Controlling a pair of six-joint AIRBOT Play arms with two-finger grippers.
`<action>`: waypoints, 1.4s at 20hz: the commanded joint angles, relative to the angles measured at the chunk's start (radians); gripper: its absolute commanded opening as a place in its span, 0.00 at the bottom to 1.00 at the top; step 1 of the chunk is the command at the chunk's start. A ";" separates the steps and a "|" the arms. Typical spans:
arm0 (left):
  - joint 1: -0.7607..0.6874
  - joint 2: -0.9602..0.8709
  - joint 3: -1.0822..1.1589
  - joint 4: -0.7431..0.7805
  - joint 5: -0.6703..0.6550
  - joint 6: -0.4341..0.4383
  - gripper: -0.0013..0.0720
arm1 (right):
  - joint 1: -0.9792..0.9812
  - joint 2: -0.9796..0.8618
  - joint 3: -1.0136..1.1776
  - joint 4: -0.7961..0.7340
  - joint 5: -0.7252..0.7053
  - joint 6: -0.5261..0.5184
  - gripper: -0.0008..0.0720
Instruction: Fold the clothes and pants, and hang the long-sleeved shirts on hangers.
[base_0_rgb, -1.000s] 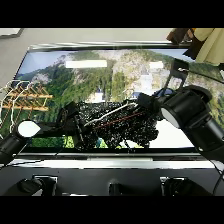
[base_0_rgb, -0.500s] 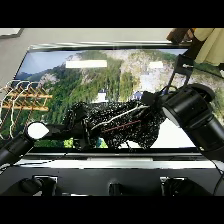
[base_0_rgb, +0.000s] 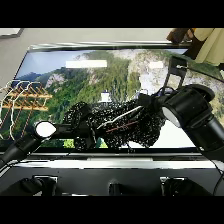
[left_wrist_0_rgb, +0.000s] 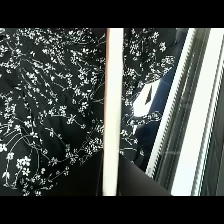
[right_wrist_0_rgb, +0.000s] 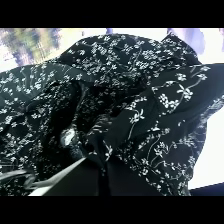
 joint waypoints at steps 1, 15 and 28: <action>-0.012 -0.018 0.001 -0.022 0.009 0.010 0.05 | 0.001 0.000 0.001 0.037 -0.023 -0.028 0.06; -0.037 -0.024 0.001 -0.088 0.081 0.033 0.05 | 0.001 0.006 0.001 0.095 0.008 -0.058 0.70; -0.037 -0.024 0.001 -0.088 0.080 0.036 0.05 | -0.654 0.181 0.002 0.572 -0.018 -0.757 0.77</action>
